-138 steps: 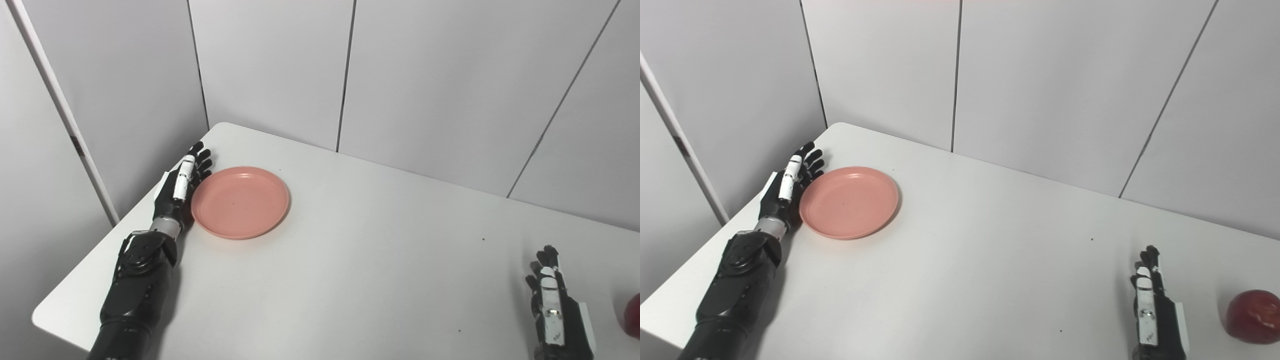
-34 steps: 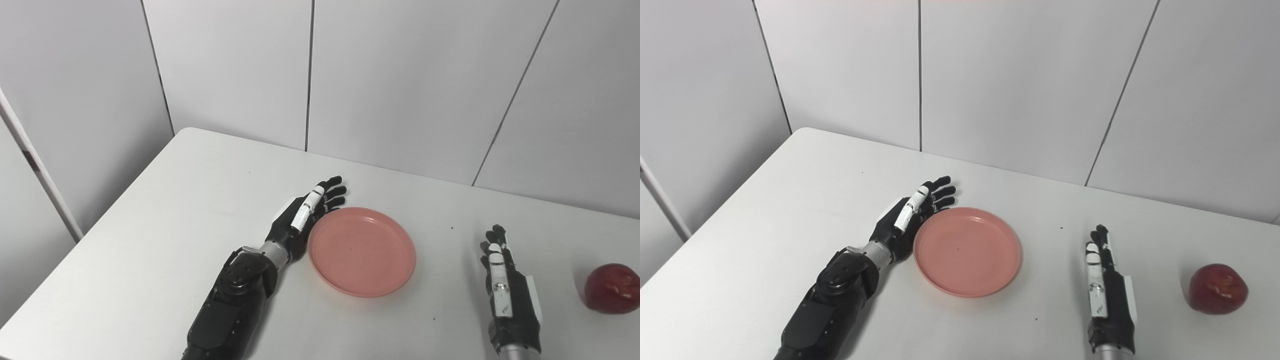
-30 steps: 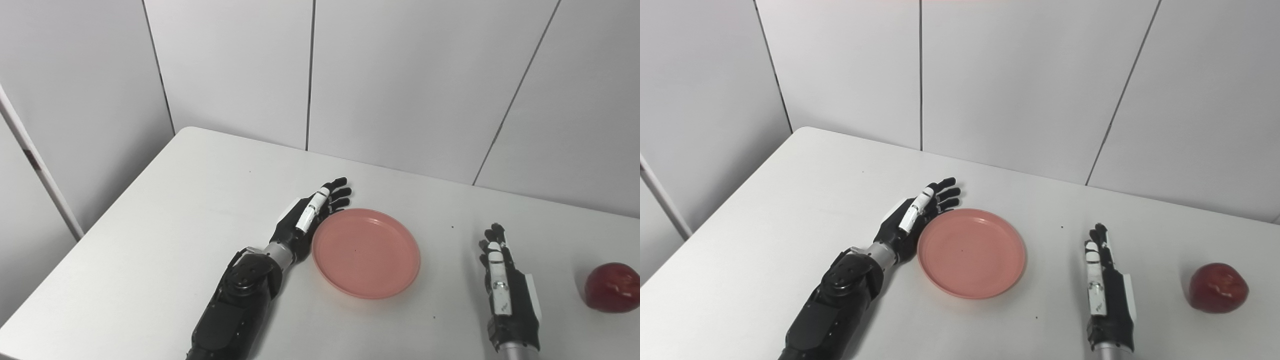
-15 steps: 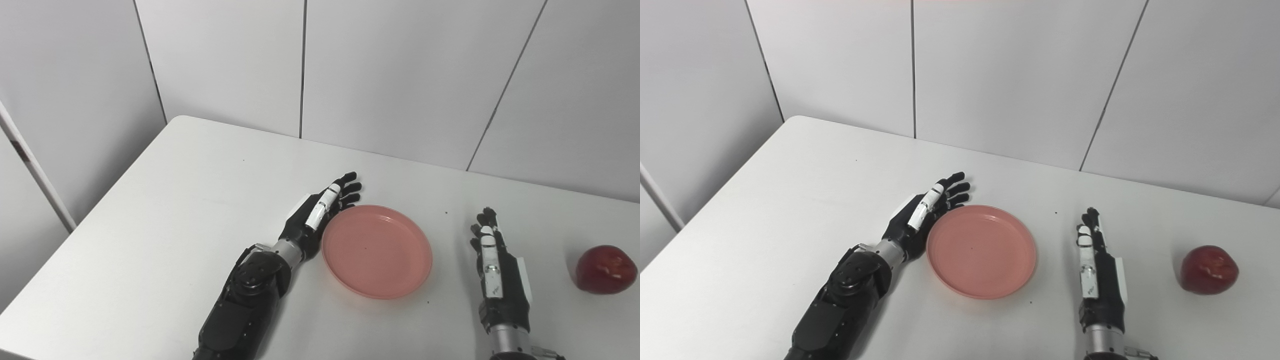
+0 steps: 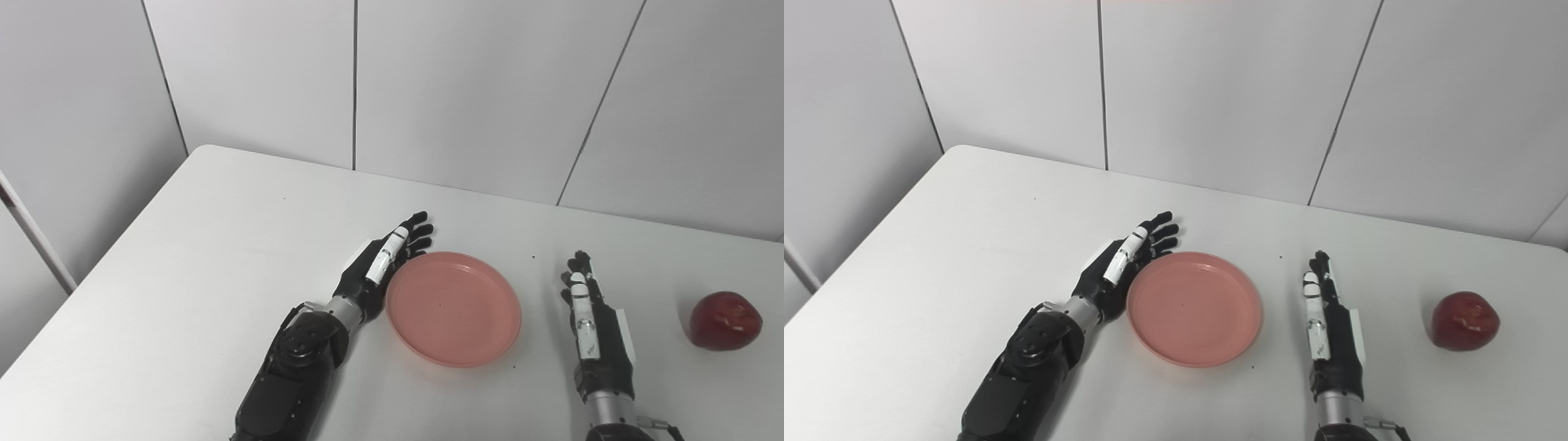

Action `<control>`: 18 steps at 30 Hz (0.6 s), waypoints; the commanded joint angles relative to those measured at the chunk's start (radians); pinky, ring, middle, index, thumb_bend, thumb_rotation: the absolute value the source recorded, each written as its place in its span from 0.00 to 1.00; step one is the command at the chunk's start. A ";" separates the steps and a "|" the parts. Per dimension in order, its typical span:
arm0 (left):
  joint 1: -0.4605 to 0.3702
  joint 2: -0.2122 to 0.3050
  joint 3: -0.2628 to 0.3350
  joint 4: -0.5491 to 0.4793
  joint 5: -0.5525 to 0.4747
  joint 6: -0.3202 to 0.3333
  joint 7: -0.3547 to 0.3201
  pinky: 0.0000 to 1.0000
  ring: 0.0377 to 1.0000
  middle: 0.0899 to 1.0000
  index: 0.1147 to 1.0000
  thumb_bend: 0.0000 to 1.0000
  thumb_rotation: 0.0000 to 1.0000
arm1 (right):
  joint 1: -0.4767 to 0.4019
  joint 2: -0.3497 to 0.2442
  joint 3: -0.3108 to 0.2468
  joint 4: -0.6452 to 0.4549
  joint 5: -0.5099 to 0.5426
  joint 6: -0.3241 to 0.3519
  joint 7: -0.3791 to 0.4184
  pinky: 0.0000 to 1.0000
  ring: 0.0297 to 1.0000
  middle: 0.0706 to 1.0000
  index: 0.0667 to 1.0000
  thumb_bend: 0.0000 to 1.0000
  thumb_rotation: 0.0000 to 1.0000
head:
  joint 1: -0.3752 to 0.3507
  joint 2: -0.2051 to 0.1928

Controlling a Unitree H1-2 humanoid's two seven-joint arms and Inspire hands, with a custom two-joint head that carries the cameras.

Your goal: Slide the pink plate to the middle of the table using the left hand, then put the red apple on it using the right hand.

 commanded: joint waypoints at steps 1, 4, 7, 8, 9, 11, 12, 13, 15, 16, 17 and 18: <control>0.012 -0.011 -0.016 0.013 0.014 0.030 -0.014 0.94 0.93 0.93 0.91 0.34 1.00 | -0.033 0.010 -0.002 -0.039 -0.001 0.000 -0.013 0.98 0.96 0.96 0.96 0.22 1.00 | -0.009 0.001; 0.017 -0.011 -0.011 0.012 0.011 0.028 -0.011 0.94 0.93 0.93 0.91 0.34 1.00 | -0.034 0.013 -0.005 -0.045 0.000 0.001 -0.013 0.97 0.95 0.96 0.96 0.22 1.00 | -0.019 0.003; 0.020 -0.013 -0.005 0.010 0.009 0.030 -0.005 0.94 0.93 0.93 0.91 0.33 1.00 | -0.037 0.012 -0.005 -0.054 -0.006 -0.002 -0.015 0.97 0.95 0.96 0.96 0.21 1.00 | -0.045 0.006; 0.022 -0.013 -0.003 0.007 0.008 0.032 -0.004 0.94 0.93 0.93 0.91 0.33 1.00 | -0.037 0.010 -0.003 -0.058 -0.013 -0.005 -0.017 0.97 0.95 0.96 0.96 0.21 1.00 | -0.055 0.007; 0.024 -0.012 -0.001 0.004 0.007 0.032 -0.004 0.94 0.93 0.93 0.91 0.33 1.00 | -0.037 0.007 0.000 -0.066 -0.028 -0.003 -0.022 0.96 0.94 0.95 0.96 0.22 1.00 | -0.063 0.008; 0.027 -0.009 0.001 0.003 0.007 0.024 -0.006 0.94 0.93 0.93 0.92 0.34 1.00 | -0.039 0.001 0.005 -0.086 -0.054 0.006 -0.026 0.92 0.93 0.94 0.95 0.26 1.00 | -0.080 0.010; 0.028 -0.006 0.003 0.005 0.006 0.019 -0.009 0.93 0.93 0.93 0.92 0.34 1.00 | -0.041 -0.002 0.006 -0.094 -0.064 0.008 -0.027 0.92 0.93 0.94 0.95 0.27 1.00 | -0.095 0.012; 0.028 -0.004 0.005 0.009 0.004 0.012 -0.012 0.93 0.93 0.93 0.92 0.35 1.00 | -0.043 -0.006 0.008 -0.103 -0.074 0.011 -0.026 0.91 0.93 0.94 0.94 0.29 1.00 | -0.097 0.012; 0.028 -0.001 0.010 0.011 0.000 0.008 -0.015 0.93 0.93 0.93 0.92 0.35 1.00 | -0.048 -0.016 0.013 -0.128 -0.107 0.025 -0.027 0.90 0.93 0.94 0.94 0.30 1.00 | -0.114 0.013; 0.029 0.001 0.012 0.009 -0.001 0.008 -0.015 0.93 0.93 0.93 0.91 0.36 1.00 | -0.050 -0.020 0.016 -0.145 -0.124 0.040 -0.025 0.89 0.93 0.93 0.94 0.32 1.00 | -0.123 0.014; 0.030 0.001 0.015 0.007 -0.003 0.009 -0.015 0.93 0.93 0.93 0.91 0.36 1.00 | -0.052 -0.024 0.018 -0.166 -0.143 0.058 -0.025 0.89 0.93 0.94 0.94 0.34 1.00 | -0.131 0.014; 0.031 0.002 0.018 0.005 -0.005 0.008 -0.016 0.93 0.93 0.93 0.91 0.37 1.00 | -0.053 -0.028 0.021 -0.186 -0.161 0.077 -0.023 0.89 0.92 0.93 0.94 0.35 1.00 | -0.140 0.014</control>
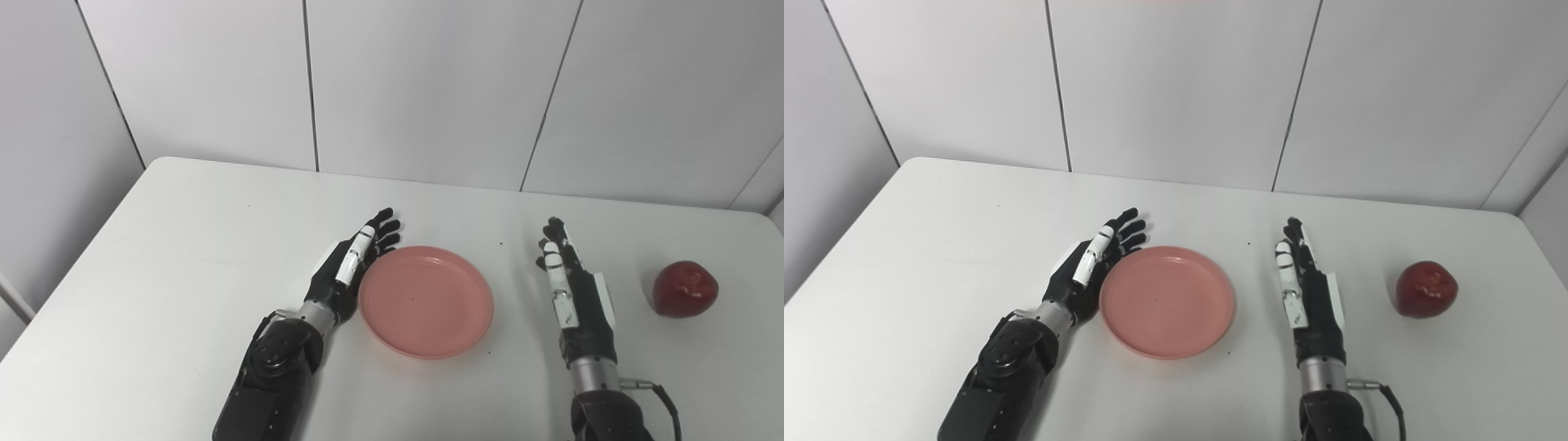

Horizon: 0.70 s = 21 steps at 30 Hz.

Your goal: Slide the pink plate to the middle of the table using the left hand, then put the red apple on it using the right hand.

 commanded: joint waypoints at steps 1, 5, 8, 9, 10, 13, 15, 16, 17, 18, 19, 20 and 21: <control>0.022 0.004 0.007 0.010 -0.003 0.014 -0.010 0.93 0.93 0.93 0.91 0.38 1.00 | -0.040 -0.009 0.006 -0.075 -0.038 0.041 -0.002 0.88 0.92 0.93 0.93 0.36 1.00 | -0.016 0.000; 0.026 0.010 0.024 0.014 -0.013 0.004 -0.025 0.93 0.93 0.93 0.91 0.40 1.00 | -0.049 -0.017 0.003 -0.138 -0.057 0.080 0.005 0.87 0.92 0.92 0.93 0.36 1.00 | -0.049 0.001; 0.028 0.013 0.034 0.016 -0.013 0.001 -0.034 0.94 0.93 0.94 0.92 0.39 1.00 | -0.062 -0.034 0.000 -0.177 -0.068 0.098 0.013 0.87 0.92 0.92 0.93 0.39 1.00 | -0.076 0.000; 0.029 0.014 0.037 0.015 -0.013 -0.001 -0.037 0.94 0.93 0.94 0.92 0.39 1.00 | -0.067 -0.042 -0.002 -0.192 -0.074 0.105 0.016 0.87 0.92 0.92 0.92 0.41 0.99 | -0.083 0.000; 0.029 0.015 0.040 0.016 -0.014 -0.002 -0.041 0.94 0.93 0.93 0.92 0.38 1.00 | -0.072 -0.048 -0.002 -0.203 -0.082 0.110 0.019 0.88 0.92 0.93 0.93 0.43 0.97 | -0.096 -0.001; 0.029 0.015 0.049 0.018 -0.016 0.000 -0.047 0.94 0.93 0.93 0.91 0.37 1.00 | -0.086 -0.067 -0.003 -0.238 -0.134 0.135 0.019 0.87 0.91 0.92 0.92 0.49 0.91 | -0.110 -0.001; 0.029 0.016 0.054 0.022 -0.017 -0.001 -0.053 0.95 0.94 0.93 0.91 0.37 1.00 | -0.098 -0.088 -0.001 -0.262 -0.196 0.150 0.017 0.82 0.89 0.90 0.91 0.54 0.89 | -0.125 -0.003; 0.030 0.017 0.056 0.027 -0.018 -0.008 -0.057 0.95 0.94 0.93 0.91 0.37 1.00 | -0.104 -0.100 -0.002 -0.272 -0.222 0.156 0.019 0.81 0.88 0.90 0.91 0.56 0.89 | -0.135 -0.004; 0.030 0.018 0.058 0.031 -0.019 -0.013 -0.061 0.95 0.94 0.93 0.91 0.37 1.00 | -0.108 -0.107 -0.003 -0.279 -0.240 0.160 0.021 0.79 0.88 0.90 0.91 0.59 0.89 | -0.136 -0.004; 0.031 0.019 0.060 0.032 -0.022 -0.014 -0.062 0.94 0.94 0.93 0.91 0.36 1.00 | -0.111 -0.113 -0.005 -0.286 -0.252 0.165 0.025 0.78 0.88 0.90 0.91 0.60 0.89 | -0.143 -0.005; 0.032 0.020 0.061 0.032 -0.025 -0.014 -0.063 0.94 0.94 0.93 0.91 0.37 1.00 | -0.114 -0.121 -0.007 -0.296 -0.267 0.174 0.030 0.78 0.88 0.90 0.91 0.64 0.88 | -0.145 -0.006; 0.033 0.021 0.063 0.030 -0.027 -0.013 -0.063 0.94 0.94 0.93 0.91 0.37 1.00 | -0.116 -0.128 -0.008 -0.306 -0.283 0.182 0.035 0.78 0.88 0.90 0.91 0.66 0.87 | -0.149 -0.007; 0.035 0.022 0.065 0.030 -0.030 -0.013 -0.065 0.94 0.94 0.93 0.91 0.37 1.00 | -0.118 -0.132 -0.014 -0.319 -0.296 0.194 0.037 0.77 0.88 0.90 0.91 0.68 0.83 | -0.152 -0.008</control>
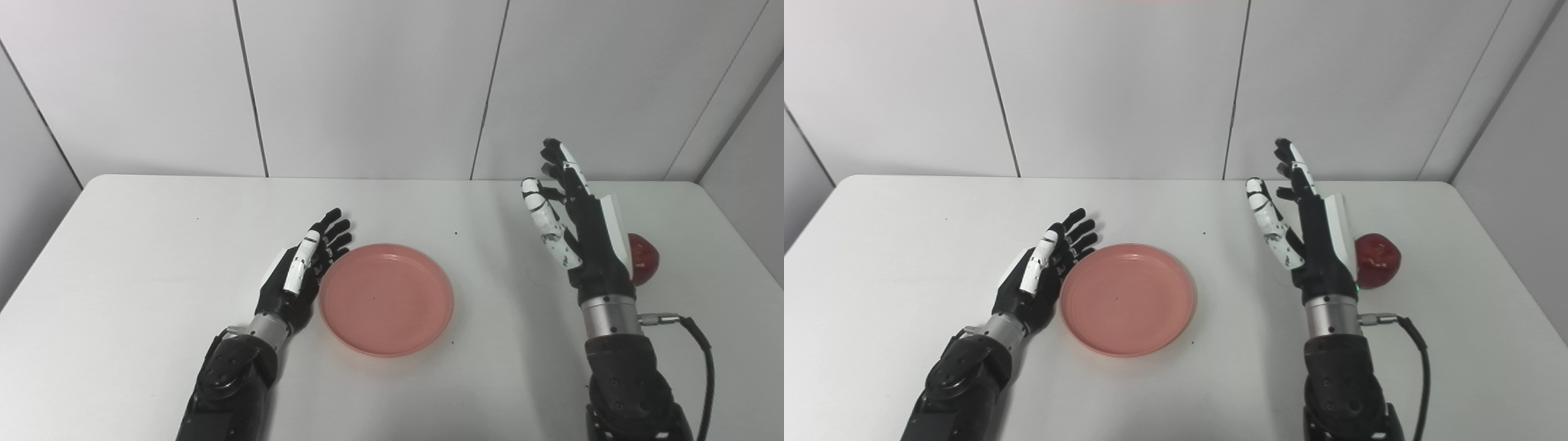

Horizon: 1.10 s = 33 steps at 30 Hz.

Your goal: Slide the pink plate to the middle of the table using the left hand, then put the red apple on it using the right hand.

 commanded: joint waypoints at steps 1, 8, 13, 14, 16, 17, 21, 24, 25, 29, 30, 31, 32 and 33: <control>0.022 0.014 0.010 0.019 -0.010 0.019 -0.003 0.95 0.94 0.93 0.91 0.36 1.00 | -0.040 -0.012 -0.015 -0.056 -0.038 0.028 0.007 0.77 0.88 0.90 0.90 0.72 0.79 | -0.004 -0.002; 0.023 0.021 0.018 0.023 -0.010 0.014 -0.014 0.95 0.94 0.94 0.92 0.35 1.00 | -0.061 -0.059 -0.030 -0.093 -0.204 0.072 0.027 0.78 0.85 0.88 0.91 0.87 0.64 | -0.039 -0.007; 0.020 0.021 0.031 0.028 -0.020 0.018 -0.012 0.94 0.94 0.94 0.91 0.34 1.00 | -0.068 -0.094 -0.059 -0.085 -0.296 0.076 0.036 0.81 0.88 0.90 0.93 0.93 0.56 | -0.072 -0.012; 0.020 0.021 0.031 0.029 -0.022 0.018 -0.013 0.94 0.94 0.94 0.92 0.35 1.00 | -0.068 -0.099 -0.064 -0.082 -0.312 0.078 0.039 0.77 0.86 0.89 0.93 0.96 0.55 | -0.072 -0.012; 0.018 0.023 0.032 0.030 -0.026 0.020 -0.017 0.95 0.94 0.94 0.92 0.35 1.00 | -0.064 -0.109 -0.073 -0.073 -0.337 0.072 0.033 0.73 0.85 0.89 0.94 0.98 0.54 | -0.079 -0.014; 0.018 0.024 0.032 0.032 -0.027 0.019 -0.019 0.95 0.94 0.94 0.92 0.34 1.00 | -0.060 -0.114 -0.078 -0.066 -0.345 0.066 0.026 0.74 0.85 0.90 0.94 0.99 0.54 | -0.094 -0.017; 0.016 0.029 0.034 0.042 -0.025 0.006 -0.027 0.95 0.94 0.94 0.92 0.34 1.00 | -0.037 -0.137 -0.110 -0.029 -0.353 0.031 -0.015 0.78 0.87 0.91 0.94 1.00 0.52 | -0.110 -0.022; 0.015 0.030 0.037 0.046 -0.029 0.007 -0.034 0.95 0.94 0.94 0.92 0.34 1.00 | -0.023 -0.151 -0.131 -0.004 -0.345 0.021 -0.035 0.77 0.87 0.91 0.95 1.00 0.53 | -0.125 -0.025; 0.015 0.030 0.037 0.043 -0.031 0.010 -0.035 0.95 0.94 0.94 0.92 0.35 1.00 | -0.016 -0.155 -0.140 0.009 -0.333 0.011 -0.047 0.77 0.87 0.91 0.96 1.00 0.53 | -0.125 -0.025; 0.016 0.033 0.035 0.046 -0.033 0.005 -0.034 0.95 0.94 0.93 0.92 0.34 1.00 | 0.005 -0.175 -0.160 0.078 -0.304 -0.037 -0.095 0.79 0.87 0.91 0.96 1.00 0.57 | -0.130 -0.028; 0.015 0.036 0.035 0.051 -0.034 -0.001 -0.038 0.95 0.94 0.93 0.92 0.34 1.00 | 0.010 -0.181 -0.164 0.095 -0.302 -0.043 -0.101 0.79 0.87 0.92 0.96 1.00 0.58 | -0.131 -0.029; 0.014 0.037 0.035 0.054 -0.036 -0.005 -0.040 0.95 0.94 0.94 0.92 0.34 1.00 | 0.013 -0.185 -0.166 0.106 -0.300 -0.047 -0.105 0.79 0.88 0.92 0.96 1.00 0.59 | -0.131 -0.029; 0.013 0.039 0.036 0.057 -0.039 -0.005 -0.043 0.96 0.94 0.94 0.93 0.34 1.00 | 0.017 -0.189 -0.171 0.117 -0.293 -0.050 -0.109 0.79 0.88 0.92 0.97 1.00 0.60 | -0.134 -0.030; 0.012 0.040 0.037 0.059 -0.041 -0.005 -0.044 0.96 0.95 0.94 0.93 0.35 1.00 | 0.020 -0.191 -0.173 0.124 -0.288 -0.052 -0.113 0.79 0.88 0.93 0.97 1.00 0.61 | -0.135 -0.030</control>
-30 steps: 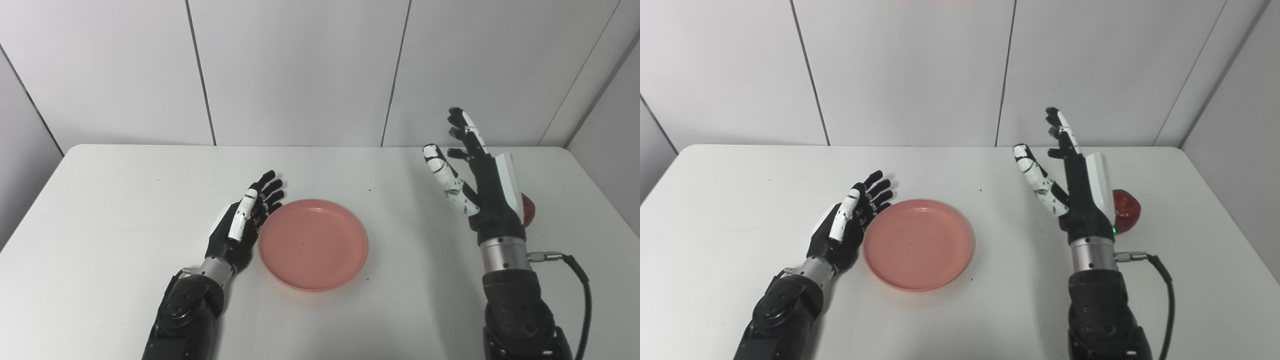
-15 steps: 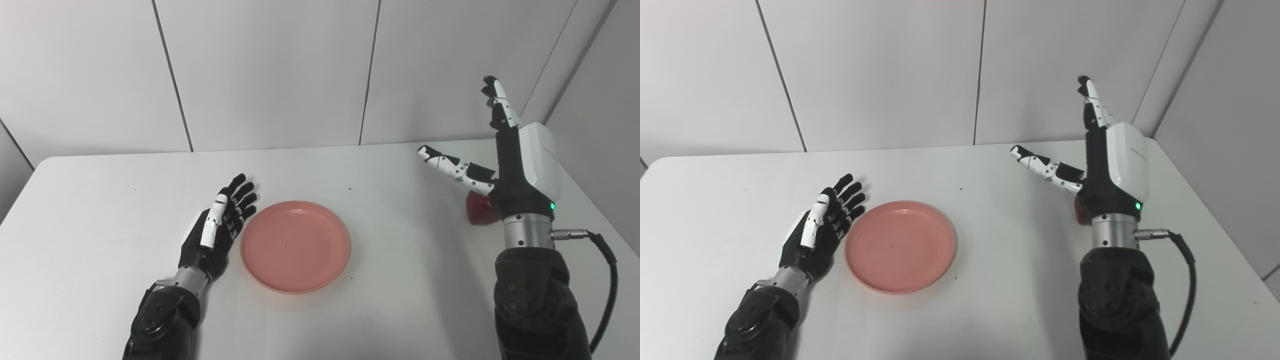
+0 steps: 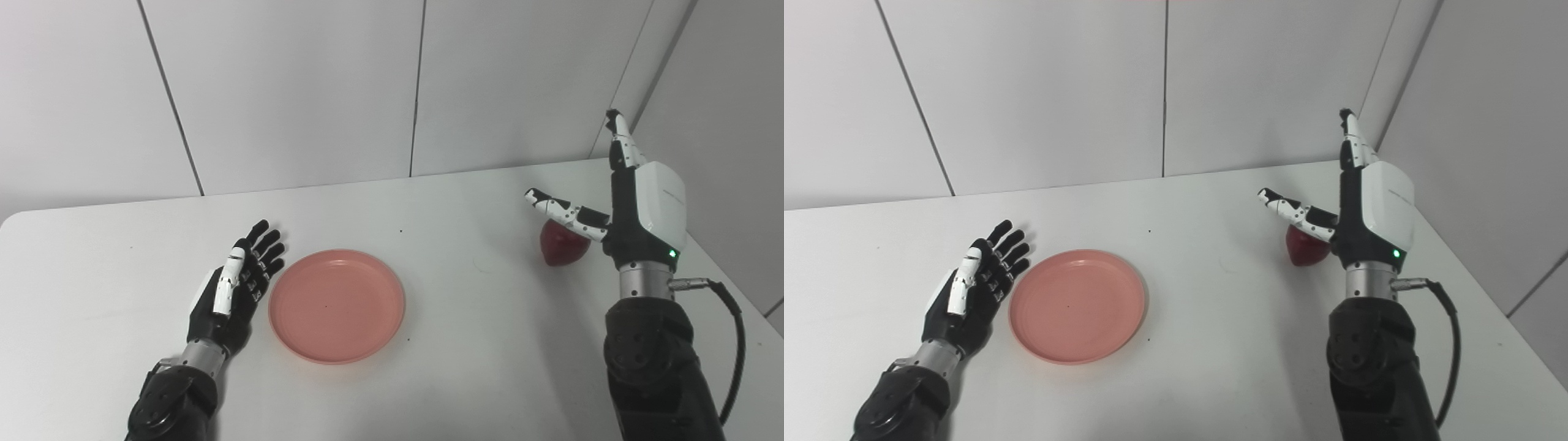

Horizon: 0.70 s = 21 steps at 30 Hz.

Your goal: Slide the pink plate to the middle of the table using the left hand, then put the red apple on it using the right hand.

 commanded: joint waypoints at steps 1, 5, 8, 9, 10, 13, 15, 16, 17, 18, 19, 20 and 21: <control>0.011 0.013 0.001 0.036 -0.001 0.018 -0.001 0.96 0.95 0.94 0.93 0.35 1.00 | -0.020 -0.028 -0.017 -0.005 0.013 -0.058 -0.041 0.79 0.88 0.93 0.98 1.00 0.61 | -0.001 -0.001; 0.008 0.017 0.004 0.047 -0.003 0.009 -0.006 0.96 0.95 0.95 0.93 0.35 1.00 | -0.016 -0.033 -0.033 0.038 0.032 -0.037 -0.052 0.80 0.88 0.93 0.98 1.00 0.62 | -0.009 -0.002; 0.006 0.019 0.007 0.057 -0.005 0.004 -0.012 0.96 0.95 0.95 0.93 0.35 1.00 | -0.016 -0.037 -0.040 0.063 0.033 -0.011 -0.043 0.80 0.89 0.93 0.96 1.00 0.62 | -0.010 -0.001; 0.005 0.018 0.008 0.057 -0.006 0.005 -0.011 0.96 0.95 0.95 0.93 0.35 1.00 | -0.016 -0.038 -0.043 0.070 0.037 -0.003 -0.037 0.80 0.89 0.93 0.96 1.00 0.62 | -0.011 -0.001; 0.004 0.018 0.009 0.058 -0.006 0.007 -0.011 0.96 0.95 0.95 0.93 0.35 1.00 | -0.017 -0.038 -0.045 0.074 0.041 0.001 -0.033 0.80 0.89 0.93 0.96 1.00 0.60 | -0.011 -0.001; 0.004 0.017 0.009 0.057 -0.005 0.006 -0.009 0.95 0.95 0.94 0.92 0.35 1.00 | -0.016 -0.046 -0.046 0.102 0.052 -0.006 -0.036 0.78 0.88 0.93 0.97 1.00 0.59 | -0.011 0.002; 0.005 0.018 0.009 0.057 -0.006 0.005 -0.010 0.96 0.95 0.95 0.93 0.35 1.00 | -0.017 -0.052 -0.041 0.119 0.051 -0.012 -0.043 0.77 0.87 0.93 0.96 1.00 0.59 | -0.010 0.003; 0.005 0.018 0.009 0.057 -0.006 0.005 -0.012 0.96 0.94 0.95 0.93 0.35 1.00 | -0.019 -0.052 -0.038 0.126 0.049 -0.009 -0.043 0.76 0.87 0.92 0.96 1.00 0.58 | -0.011 0.005; 0.005 0.019 0.008 0.056 -0.005 0.005 -0.012 0.95 0.94 0.94 0.92 0.35 1.00 | -0.021 -0.052 -0.036 0.131 0.048 -0.005 -0.040 0.76 0.86 0.92 0.96 1.00 0.58 | -0.011 0.005; 0.005 0.020 0.008 0.054 -0.004 0.007 -0.011 0.95 0.94 0.94 0.92 0.35 1.00 | -0.023 -0.053 -0.036 0.138 0.052 -0.003 -0.039 0.76 0.86 0.92 0.96 1.00 0.58 | -0.012 0.006; 0.005 0.020 0.007 0.053 -0.003 0.008 -0.010 0.95 0.94 0.94 0.92 0.35 1.00 | -0.024 -0.053 -0.036 0.142 0.055 -0.003 -0.038 0.76 0.86 0.92 0.96 1.00 0.57 | -0.012 0.006; 0.007 0.020 0.008 0.049 -0.003 0.011 -0.008 0.95 0.94 0.94 0.92 0.35 1.00 | -0.027 -0.055 -0.039 0.156 0.071 -0.012 -0.038 0.77 0.87 0.92 0.96 1.00 0.57 | -0.014 0.007; 0.008 0.020 0.009 0.046 -0.003 0.013 -0.006 0.95 0.94 0.94 0.92 0.35 1.00 | -0.029 -0.056 -0.041 0.165 0.082 -0.018 -0.039 0.78 0.87 0.93 0.96 1.00 0.56 | -0.014 0.007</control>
